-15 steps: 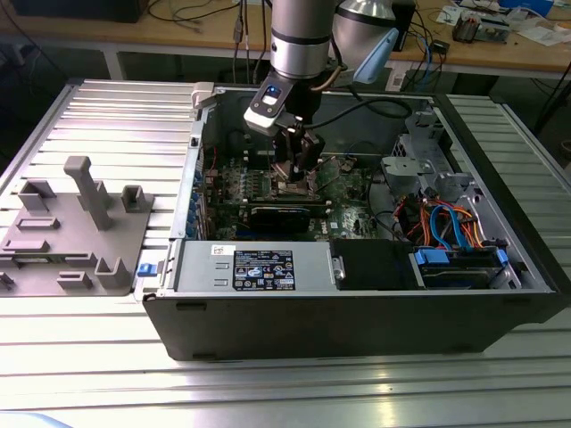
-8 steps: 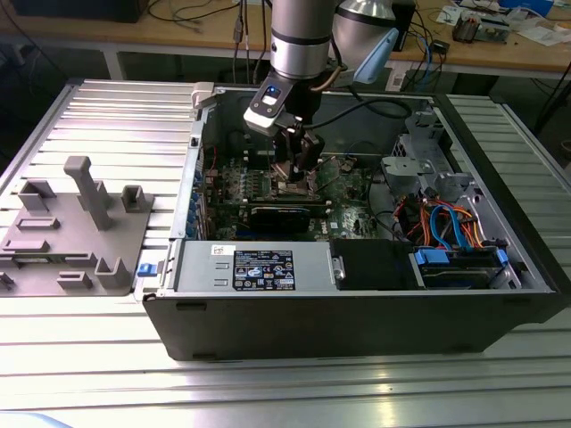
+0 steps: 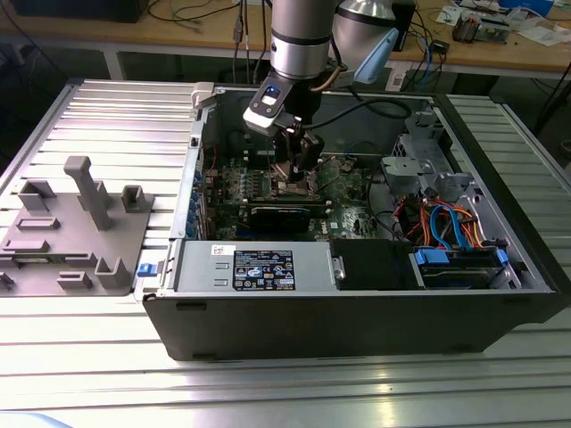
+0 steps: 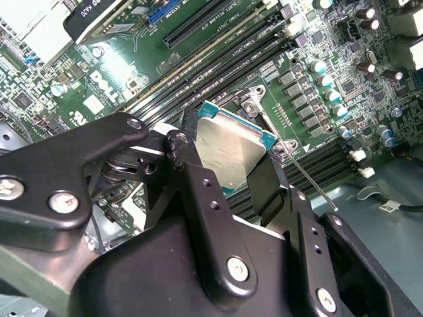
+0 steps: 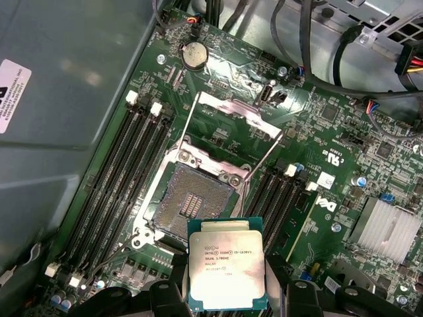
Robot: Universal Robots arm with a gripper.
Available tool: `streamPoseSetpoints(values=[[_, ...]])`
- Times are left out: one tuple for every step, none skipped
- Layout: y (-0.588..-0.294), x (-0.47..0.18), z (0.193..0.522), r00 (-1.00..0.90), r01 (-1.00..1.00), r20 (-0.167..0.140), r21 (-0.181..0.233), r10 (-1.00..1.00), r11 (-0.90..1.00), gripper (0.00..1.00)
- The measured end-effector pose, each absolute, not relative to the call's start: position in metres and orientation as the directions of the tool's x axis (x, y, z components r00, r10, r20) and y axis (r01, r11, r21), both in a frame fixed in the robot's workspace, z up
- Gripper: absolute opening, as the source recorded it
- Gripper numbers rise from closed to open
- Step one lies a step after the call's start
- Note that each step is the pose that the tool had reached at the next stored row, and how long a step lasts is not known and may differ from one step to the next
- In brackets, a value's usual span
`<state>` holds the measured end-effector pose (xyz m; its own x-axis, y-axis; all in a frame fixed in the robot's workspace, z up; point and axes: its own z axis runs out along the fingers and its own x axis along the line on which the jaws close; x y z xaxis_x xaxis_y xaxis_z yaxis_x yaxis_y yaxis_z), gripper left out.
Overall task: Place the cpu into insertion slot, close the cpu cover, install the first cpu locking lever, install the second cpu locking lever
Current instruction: 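Place the cpu into insertion slot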
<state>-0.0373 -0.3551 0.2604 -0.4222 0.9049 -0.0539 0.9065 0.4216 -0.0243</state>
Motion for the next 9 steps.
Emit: streamPoseSetpoints(values=[[-0.3551,-0.0373,0.2604,-0.421,0.907,-0.054,-0.024,0.905,0.421,0.55],[-0.3551,-0.0373,0.2604,-0.421,0.907,-0.054,-0.024,0.906,0.420,0.55],[-0.3551,-0.0373,0.2603,-0.420,0.908,-0.054,-0.024,0.906,0.419,0.55],[-0.3551,-0.0373,0.2603,-0.419,0.908,-0.054,-0.024,0.906,0.418,0.55],[-0.3551,-0.0373,0.2603,-0.418,0.909,-0.054,-0.024,0.907,0.417,0.55],[-0.3551,-0.0373,0.2602,-0.417,0.909,-0.054,-0.024,0.907,0.417,0.55],[-0.3551,-0.0373,0.2602,-0.417,0.909,-0.054,-0.024,0.908,0.416,0.55],[-0.3551,-0.0373,0.2602,-0.416,0.909,-0.054,-0.024,0.908,0.415,0.55],[-0.3551,-0.0373,0.2601,-0.415,0.910,-0.054,-0.024,0.908,0.415,0.55]])
